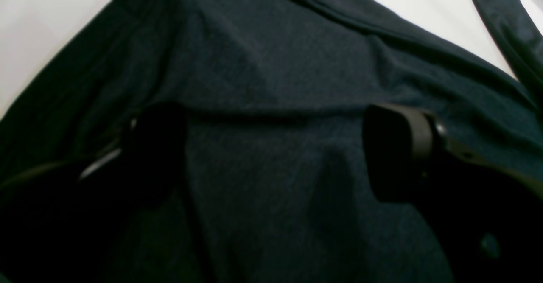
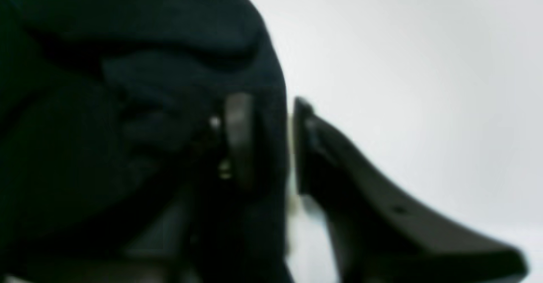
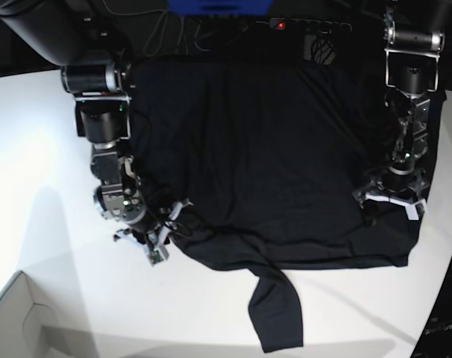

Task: Layout the t-shirt on the table in an organized manner, then fold the t-shirt properly
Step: 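Smooth the shirt side with the right gripper, releasing near the hem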

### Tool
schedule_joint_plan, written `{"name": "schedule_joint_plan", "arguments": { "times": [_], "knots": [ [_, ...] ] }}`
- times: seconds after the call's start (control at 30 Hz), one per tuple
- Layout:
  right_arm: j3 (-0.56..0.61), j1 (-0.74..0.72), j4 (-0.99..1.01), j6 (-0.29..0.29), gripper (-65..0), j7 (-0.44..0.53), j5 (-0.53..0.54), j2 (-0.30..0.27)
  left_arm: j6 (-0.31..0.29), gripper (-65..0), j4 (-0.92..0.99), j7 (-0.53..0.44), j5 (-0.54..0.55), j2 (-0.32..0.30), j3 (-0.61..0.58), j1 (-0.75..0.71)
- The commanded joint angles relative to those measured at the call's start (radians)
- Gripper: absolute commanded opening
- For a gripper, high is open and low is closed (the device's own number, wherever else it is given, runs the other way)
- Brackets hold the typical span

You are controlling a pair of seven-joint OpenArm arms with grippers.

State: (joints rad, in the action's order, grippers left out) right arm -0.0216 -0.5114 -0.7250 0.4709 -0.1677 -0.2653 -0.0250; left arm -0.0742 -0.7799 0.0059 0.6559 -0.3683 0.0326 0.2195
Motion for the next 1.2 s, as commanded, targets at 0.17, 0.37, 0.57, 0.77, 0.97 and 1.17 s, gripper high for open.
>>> {"name": "schedule_joint_plan", "arguments": {
  "times": [0.17, 0.37, 0.57, 0.77, 0.97, 1.17],
  "knots": [
    [-0.002, -0.034, 0.063, -0.005, -54.7, 0.018, 0.004, -0.005, 0.027, 0.0, 0.021, 0.151, 0.031, 0.007, -0.006, -0.025],
    [-0.002, -0.079, 0.048, -0.005, -65.0, 0.020, 0.004, -0.028, 0.027, 0.0, 0.023, 0.151, 0.031, 0.007, -0.007, -0.025],
    [-0.004, -0.184, 0.052, -0.007, -65.0, 0.020, 0.004, -0.079, 0.027, 0.0, 0.020, 0.151, 0.031, 0.007, -0.007, -0.027],
    [-0.019, -0.258, 0.052, -0.010, -65.0, 0.020, 0.004, -0.105, 0.027, 0.0, 0.020, 0.151, 0.031, 0.007, -0.007, -0.027],
    [-0.073, -0.255, 0.054, -0.011, -55.7, 0.020, -0.001, -0.111, 0.027, 0.0, 0.018, 0.151, 0.032, 0.007, -0.007, -0.027],
    [-0.079, -0.209, 0.054, -0.011, -44.1, 0.020, -0.001, -0.114, 0.027, 0.0, 0.018, 0.154, 0.037, 0.007, -0.006, -0.024]
  ]
}}
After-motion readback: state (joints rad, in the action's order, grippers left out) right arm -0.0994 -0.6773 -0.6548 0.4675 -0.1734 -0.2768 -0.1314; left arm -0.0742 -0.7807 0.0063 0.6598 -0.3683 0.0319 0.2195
